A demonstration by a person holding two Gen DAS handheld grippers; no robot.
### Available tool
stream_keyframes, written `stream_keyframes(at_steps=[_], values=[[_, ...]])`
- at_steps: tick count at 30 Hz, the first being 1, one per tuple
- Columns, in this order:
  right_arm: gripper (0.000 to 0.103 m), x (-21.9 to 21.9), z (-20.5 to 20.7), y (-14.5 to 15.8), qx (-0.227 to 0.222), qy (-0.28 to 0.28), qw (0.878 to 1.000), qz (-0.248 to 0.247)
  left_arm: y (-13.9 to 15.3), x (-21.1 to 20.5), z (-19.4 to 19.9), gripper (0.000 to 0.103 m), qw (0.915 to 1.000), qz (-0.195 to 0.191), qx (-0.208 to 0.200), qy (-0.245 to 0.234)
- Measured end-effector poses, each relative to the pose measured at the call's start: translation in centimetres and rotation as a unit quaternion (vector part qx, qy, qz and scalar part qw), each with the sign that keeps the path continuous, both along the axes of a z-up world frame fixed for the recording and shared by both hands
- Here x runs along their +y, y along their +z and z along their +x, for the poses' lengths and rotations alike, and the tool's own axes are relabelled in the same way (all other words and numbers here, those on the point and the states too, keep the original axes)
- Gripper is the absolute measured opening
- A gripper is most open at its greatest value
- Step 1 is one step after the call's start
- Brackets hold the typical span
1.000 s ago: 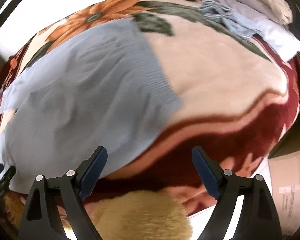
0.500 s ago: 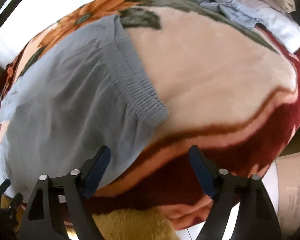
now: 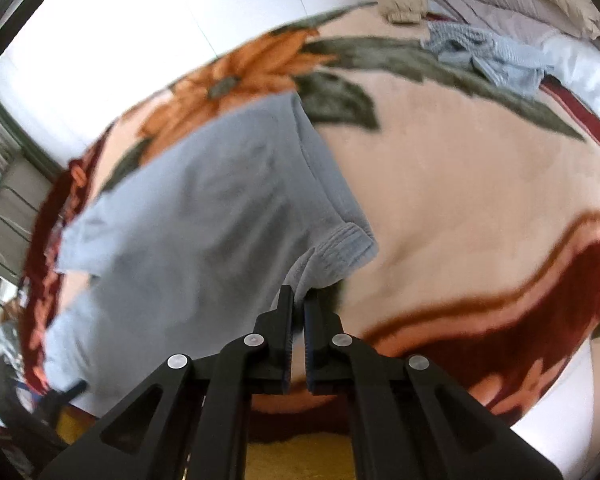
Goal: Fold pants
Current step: 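Grasp the waistband with the right gripper while the left gripper grasps the leg hem, then lift and fold the pants in half with both grippers, then release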
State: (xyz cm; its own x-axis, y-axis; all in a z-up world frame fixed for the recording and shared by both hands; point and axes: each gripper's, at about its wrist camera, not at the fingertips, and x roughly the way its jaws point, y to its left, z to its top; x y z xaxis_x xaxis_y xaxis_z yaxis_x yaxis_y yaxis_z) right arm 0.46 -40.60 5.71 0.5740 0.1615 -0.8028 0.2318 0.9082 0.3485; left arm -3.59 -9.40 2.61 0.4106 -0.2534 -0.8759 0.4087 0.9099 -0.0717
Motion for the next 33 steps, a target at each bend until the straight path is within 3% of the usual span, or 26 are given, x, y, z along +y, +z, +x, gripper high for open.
stream_keyframes(at_steps=[4,7,10,14,15,17,18,19,21,27,33], values=[[0.005,-0.2,0.1,2.7,-0.029,0.006,1.000,0.007,-0.5,-1.2,-0.5,0.102,0.9999,0.000,0.006,-0.012],[0.005,0.4,0.3,4.5,-0.046,0.014,0.999,-0.005,-0.7,-1.5,-0.5,0.101,0.9991,0.037,-0.022,-0.006],[0.005,0.7,0.3,5.3,-0.056,0.013,0.998,-0.017,-0.8,0.3,0.2,0.101,0.9916,0.088,-0.071,0.063],[0.005,0.5,-0.8,5.5,-0.064,0.001,0.998,-0.007,-0.6,4.7,1.3,0.100,0.9815,0.092,-0.085,0.145],[0.005,0.4,-1.0,5.4,-0.064,-0.001,0.998,-0.007,-0.5,5.6,1.6,0.093,0.9803,0.087,-0.083,0.156],[0.005,0.2,-1.3,5.4,-0.066,-0.005,0.998,-0.006,-0.5,7.6,1.9,0.060,0.9820,0.050,-0.068,0.169],[0.005,0.1,-1.5,5.3,-0.066,-0.006,0.998,-0.005,-0.5,8.3,2.1,0.023,0.9838,0.027,-0.052,0.169],[0.005,0.1,-1.6,5.3,-0.065,-0.008,0.998,-0.003,-0.5,9.1,2.3,0.016,0.9839,0.008,-0.034,0.175],[0.005,0.0,-1.9,5.2,-0.064,-0.013,0.998,-0.006,0.6,10.0,2.2,0.011,0.9832,-0.028,-0.034,0.177],[0.005,-0.6,-3.1,5.9,-0.077,-0.031,0.997,-0.009,7.0,10.4,-0.3,0.007,0.9843,-0.069,-0.083,0.139],[0.005,-1.0,-2.9,6.4,-0.083,-0.039,0.996,-0.003,10.4,9.8,-0.6,0.007,0.9880,-0.068,-0.085,0.110]])
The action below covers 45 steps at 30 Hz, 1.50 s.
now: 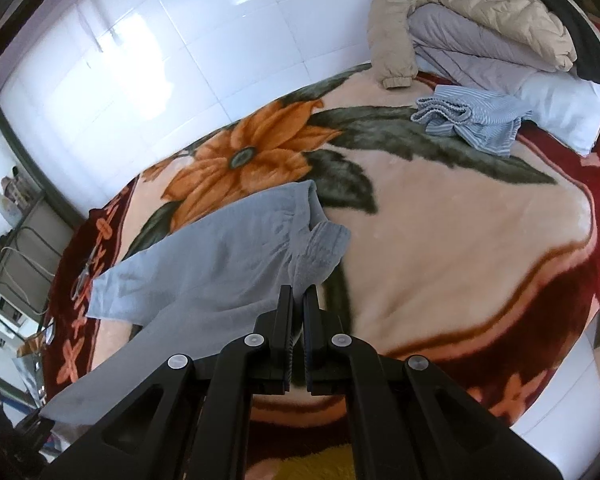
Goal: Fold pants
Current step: 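Lift and fold the pants in half with both grippers, then release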
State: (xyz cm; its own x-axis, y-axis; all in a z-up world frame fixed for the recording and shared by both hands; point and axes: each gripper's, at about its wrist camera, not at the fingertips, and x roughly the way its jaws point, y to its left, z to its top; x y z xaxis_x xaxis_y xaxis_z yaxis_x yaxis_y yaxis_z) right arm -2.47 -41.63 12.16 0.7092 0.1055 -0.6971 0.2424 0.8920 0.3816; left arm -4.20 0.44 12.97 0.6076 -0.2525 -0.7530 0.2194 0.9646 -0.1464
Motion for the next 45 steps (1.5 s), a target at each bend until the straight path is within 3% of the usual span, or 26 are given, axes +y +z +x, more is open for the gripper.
stream_keyframes(at_steps=[5,14,21,25,28,32,36,39,45], values=[[0.005,0.6,2.3,0.3,0.006,0.007,1.000,-0.011,1.0,0.4,3.4,0.007,0.9999,0.006,0.007,-0.004],[0.005,1.9,12.3,-0.7,0.046,0.016,0.999,-0.023,0.8,0.9,13.5,0.007,0.9983,0.040,0.042,0.001],[0.005,2.1,19.6,-4.9,0.086,0.017,0.996,-0.030,-3.9,0.8,22.9,0.009,0.9953,0.050,0.083,-0.003],[0.005,1.8,22.0,-7.9,0.112,0.020,0.993,-0.015,-8.5,1.4,27.3,0.010,0.9896,0.034,0.140,-0.004],[0.006,1.6,22.5,-8.9,0.114,0.019,0.993,-0.005,-10.3,2.0,28.4,0.011,0.9861,0.019,0.165,-0.007],[0.011,1.4,22.6,-8.4,0.116,0.033,0.993,0.000,-10.2,2.0,28.4,0.014,0.9855,0.023,0.167,-0.012],[0.027,1.4,22.3,-7.1,0.136,0.048,0.989,-0.025,-9.1,1.6,28.3,0.022,0.9835,0.055,0.172,-0.010],[0.040,1.4,22.3,-5.9,0.152,0.066,0.984,-0.062,-8.3,1.5,28.7,0.024,0.9808,0.054,0.187,0.003],[0.041,1.3,24.2,-5.7,0.184,0.109,0.965,-0.149,-8.3,0.7,29.9,0.024,0.9755,0.064,0.210,0.013]])
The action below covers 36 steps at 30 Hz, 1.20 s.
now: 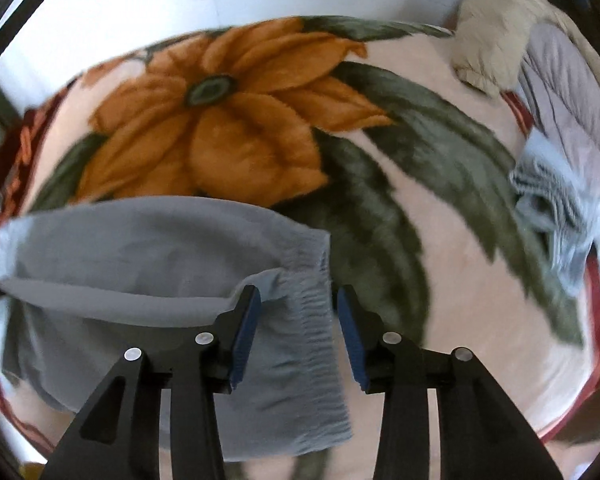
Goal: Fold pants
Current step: 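Lift and fold the pants in half with both grippers, then release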
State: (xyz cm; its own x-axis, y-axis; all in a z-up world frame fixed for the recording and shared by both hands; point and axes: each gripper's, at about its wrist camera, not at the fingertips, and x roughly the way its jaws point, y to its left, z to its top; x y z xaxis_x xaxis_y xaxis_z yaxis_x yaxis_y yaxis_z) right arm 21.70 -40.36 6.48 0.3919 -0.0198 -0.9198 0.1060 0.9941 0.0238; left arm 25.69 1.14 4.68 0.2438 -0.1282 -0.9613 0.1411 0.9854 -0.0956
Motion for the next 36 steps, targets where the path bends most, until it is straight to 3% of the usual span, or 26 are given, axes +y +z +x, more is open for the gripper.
stream_keyframes(at_steps=[2,7,9,10,19,24,29,36], values=[[0.041,-0.1,0.7,-0.8,0.017,0.013,1.000,-0.004,-0.2,-0.1,0.1,0.024,0.9999,0.008,0.005,0.006],[0.038,-0.8,1.5,-2.8,0.050,0.009,0.998,0.034,0.1,-0.5,-0.4,0.011,0.9992,0.025,0.019,0.025],[0.025,-1.2,1.3,-2.6,0.044,-0.004,0.998,0.054,0.5,-0.7,-0.6,0.009,0.9985,0.033,0.019,0.038],[0.024,-1.6,1.1,-2.3,0.037,-0.013,0.997,0.063,0.8,-0.8,-0.8,0.008,0.9982,0.035,0.020,0.046],[0.022,-2.4,-0.8,1.2,0.001,-0.028,0.997,0.071,5.6,-1.4,-3.0,0.004,0.9926,0.036,0.004,0.116],[0.022,-1.7,1.6,1.8,-0.001,-0.001,0.998,0.070,8.0,-1.6,-1.9,0.004,0.9910,0.061,-0.018,0.118],[0.022,-1.2,4.2,0.5,-0.002,0.008,0.999,0.043,6.4,-1.7,2.3,0.004,0.9896,0.075,-0.017,0.122],[0.024,-0.6,6.4,-3.2,0.034,0.003,0.999,-0.008,0.6,-2.6,7.0,0.006,0.9905,0.091,0.014,0.102]])
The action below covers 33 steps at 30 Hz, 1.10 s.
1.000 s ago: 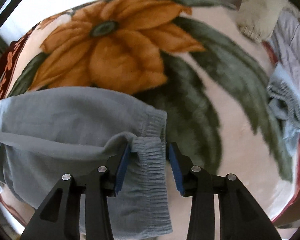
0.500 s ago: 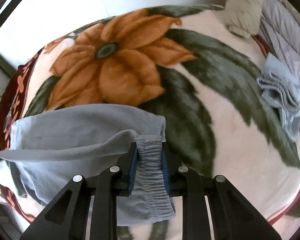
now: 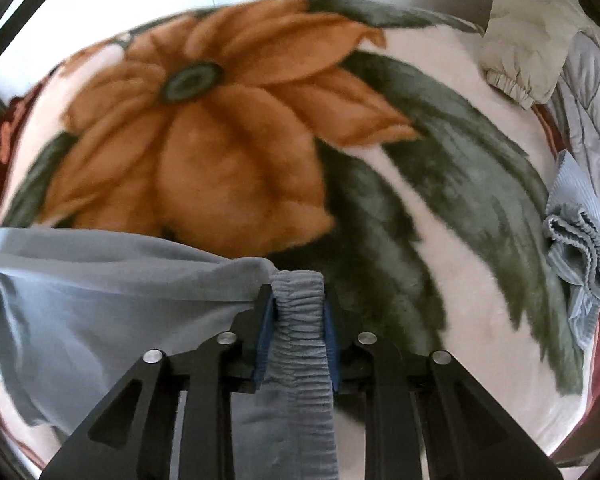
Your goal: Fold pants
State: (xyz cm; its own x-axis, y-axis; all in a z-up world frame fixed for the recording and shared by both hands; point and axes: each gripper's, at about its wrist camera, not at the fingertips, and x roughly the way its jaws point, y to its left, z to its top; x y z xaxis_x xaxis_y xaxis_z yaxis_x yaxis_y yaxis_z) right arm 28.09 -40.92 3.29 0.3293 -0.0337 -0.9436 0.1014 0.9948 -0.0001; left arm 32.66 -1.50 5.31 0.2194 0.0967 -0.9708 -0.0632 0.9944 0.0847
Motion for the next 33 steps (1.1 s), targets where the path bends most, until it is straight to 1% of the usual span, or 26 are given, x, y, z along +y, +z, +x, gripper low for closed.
stream_keyframes(at_steps=[2,5,7,8,9,10,13,15,17,20,24,28,33], values=[[0.027,0.3,0.1,-0.4,0.005,-0.001,1.000,-0.013,-1.1,-0.2,0.5,0.008,0.9998,0.007,0.006,-0.019],[0.031,0.9,0.2,-0.2,0.013,-0.006,0.999,-0.033,-2.1,0.2,0.9,0.021,0.9991,0.006,0.016,-0.040],[0.032,1.2,0.1,0.5,0.017,-0.021,0.999,-0.041,-1.7,0.9,0.9,0.041,0.9989,-0.007,0.015,-0.043],[0.032,1.2,0.1,0.8,0.018,-0.029,0.999,-0.041,-1.5,1.3,0.9,0.046,0.9988,-0.016,0.013,-0.044],[0.032,1.3,0.1,1.4,0.015,-0.040,0.998,-0.040,-1.1,1.7,0.8,0.054,0.9986,-0.025,0.010,-0.046],[0.033,1.4,-0.1,2.1,0.009,-0.053,0.998,-0.038,-0.6,2.2,0.7,0.060,0.9983,-0.033,0.007,-0.048],[0.039,2.2,-0.5,4.1,-0.008,-0.080,0.996,-0.035,0.7,3.6,0.2,0.062,0.9977,-0.046,0.001,-0.050],[0.040,3.4,-1.0,5.4,-0.016,-0.092,0.995,-0.026,1.4,5.0,-0.4,0.062,0.9974,-0.054,-0.003,-0.046],[0.040,5.0,-1.3,6.1,-0.018,-0.090,0.996,-0.013,2.4,6.0,-1.3,0.062,0.9977,-0.055,-0.005,-0.038],[0.040,8.4,-2.0,6.5,-0.010,-0.062,0.998,0.002,3.2,8.6,-2.6,0.062,0.9985,-0.051,-0.004,-0.017],[0.040,13.2,-3.1,6.6,0.003,-0.014,1.000,0.012,3.3,12.3,-4.8,0.062,0.9989,-0.046,0.007,0.011],[0.040,17.1,-4.3,6.3,0.018,0.026,0.999,0.019,2.5,15.5,-7.2,0.062,0.9984,-0.036,0.026,0.035],[0.040,20.4,-5.4,5.8,0.033,0.052,0.998,0.025,0.6,18.2,-9.5,0.062,0.9962,-0.038,0.048,0.061]])
